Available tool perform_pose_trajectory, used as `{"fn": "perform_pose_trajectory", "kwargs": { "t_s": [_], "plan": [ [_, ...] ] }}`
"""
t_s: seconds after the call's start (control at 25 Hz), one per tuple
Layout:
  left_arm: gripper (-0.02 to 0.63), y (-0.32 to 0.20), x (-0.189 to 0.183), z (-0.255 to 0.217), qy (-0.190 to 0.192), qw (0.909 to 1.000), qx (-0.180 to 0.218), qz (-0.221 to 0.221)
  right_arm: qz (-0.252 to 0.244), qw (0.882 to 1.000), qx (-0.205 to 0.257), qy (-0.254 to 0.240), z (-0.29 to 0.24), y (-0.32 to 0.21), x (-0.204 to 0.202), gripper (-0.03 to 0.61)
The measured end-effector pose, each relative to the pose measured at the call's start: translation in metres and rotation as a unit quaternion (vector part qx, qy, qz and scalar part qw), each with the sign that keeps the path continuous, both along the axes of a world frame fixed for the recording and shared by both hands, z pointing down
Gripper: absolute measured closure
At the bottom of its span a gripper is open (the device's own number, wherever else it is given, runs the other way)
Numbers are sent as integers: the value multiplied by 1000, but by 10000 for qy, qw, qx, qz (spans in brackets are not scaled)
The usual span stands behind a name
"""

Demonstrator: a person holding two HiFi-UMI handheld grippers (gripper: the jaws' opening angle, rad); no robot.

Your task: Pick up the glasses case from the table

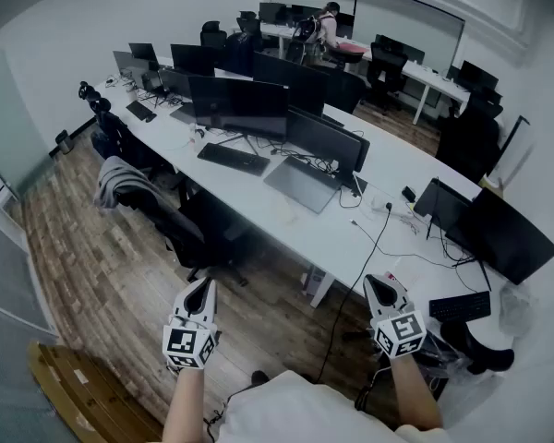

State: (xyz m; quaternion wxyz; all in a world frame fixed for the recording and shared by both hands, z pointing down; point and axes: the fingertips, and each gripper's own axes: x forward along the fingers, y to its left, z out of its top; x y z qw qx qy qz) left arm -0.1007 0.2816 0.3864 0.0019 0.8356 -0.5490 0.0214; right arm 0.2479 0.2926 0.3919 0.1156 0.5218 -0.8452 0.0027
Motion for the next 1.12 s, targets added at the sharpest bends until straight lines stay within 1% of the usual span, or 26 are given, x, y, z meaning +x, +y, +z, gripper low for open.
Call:
{"fn": "perform_pose_trajectory", "kwargs": {
  "t_s": [0.2, 0.4, 0.6, 0.84, 1.12],
  "plan": [
    [603, -4, -4, 4, 11, 10000, -8, 13, 15, 10000, -8, 25, 2, -2, -5, 579],
    [603, -8, -8, 5, 17, 10000, -35, 49, 37, 9998, -53, -176, -2, -6, -10, 580],
    [603, -12, -18, 9, 26, 9999, -63, 80, 108, 9997, -112, -212, -1, -9, -20, 578],
    [603, -14, -36, 25, 41, 9996, -239, 124, 172, 9993, -241, -239, 6, -11, -43, 578],
    [601, -17, -63, 42, -56, 9991, -364, 196, 224, 9989, -341, -212, 15, -10, -75, 578]
  ]
}}
